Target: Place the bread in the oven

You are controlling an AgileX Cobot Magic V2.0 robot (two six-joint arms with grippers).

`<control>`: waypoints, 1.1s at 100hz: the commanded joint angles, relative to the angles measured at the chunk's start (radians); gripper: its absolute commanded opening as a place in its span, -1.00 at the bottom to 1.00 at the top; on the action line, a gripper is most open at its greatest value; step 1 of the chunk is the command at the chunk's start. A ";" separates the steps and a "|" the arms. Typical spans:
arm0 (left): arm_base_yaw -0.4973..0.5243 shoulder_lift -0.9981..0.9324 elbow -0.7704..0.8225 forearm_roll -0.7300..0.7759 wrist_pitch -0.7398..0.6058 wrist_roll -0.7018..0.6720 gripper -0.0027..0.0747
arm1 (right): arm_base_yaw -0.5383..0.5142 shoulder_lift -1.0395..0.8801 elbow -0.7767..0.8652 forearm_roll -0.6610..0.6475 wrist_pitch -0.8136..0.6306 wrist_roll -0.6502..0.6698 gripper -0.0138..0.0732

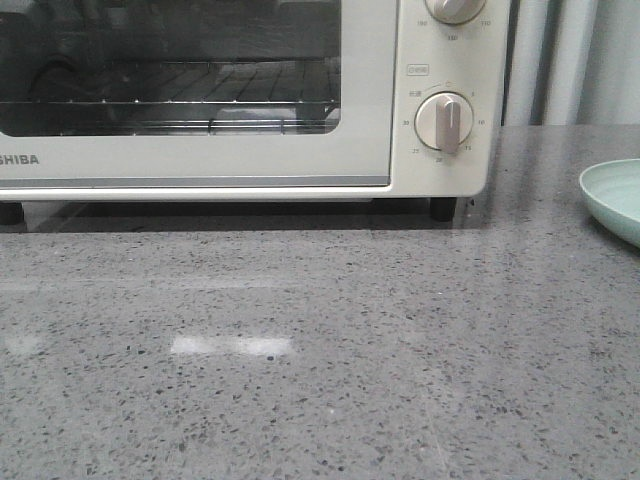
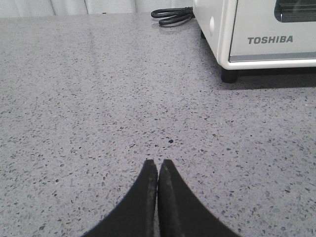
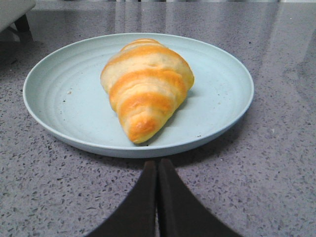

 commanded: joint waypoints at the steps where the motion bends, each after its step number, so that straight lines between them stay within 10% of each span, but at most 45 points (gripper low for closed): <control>1: -0.002 -0.030 0.024 0.007 -0.047 -0.008 -0.99 | -0.002 -0.021 0.013 0.001 -0.029 -0.003 -0.82; 68: -0.002 -0.030 0.024 0.051 -0.045 -0.006 -0.99 | -0.002 -0.021 0.013 -0.007 -0.040 -0.003 -0.82; 81: -0.002 -0.030 0.024 0.057 -0.087 -0.006 -0.99 | -0.002 -0.021 0.013 0.149 -0.188 -0.003 -0.82; 110: -0.002 -0.030 0.024 0.597 -0.141 -0.006 -0.99 | -0.002 -0.021 0.013 0.314 -0.634 -0.003 -0.82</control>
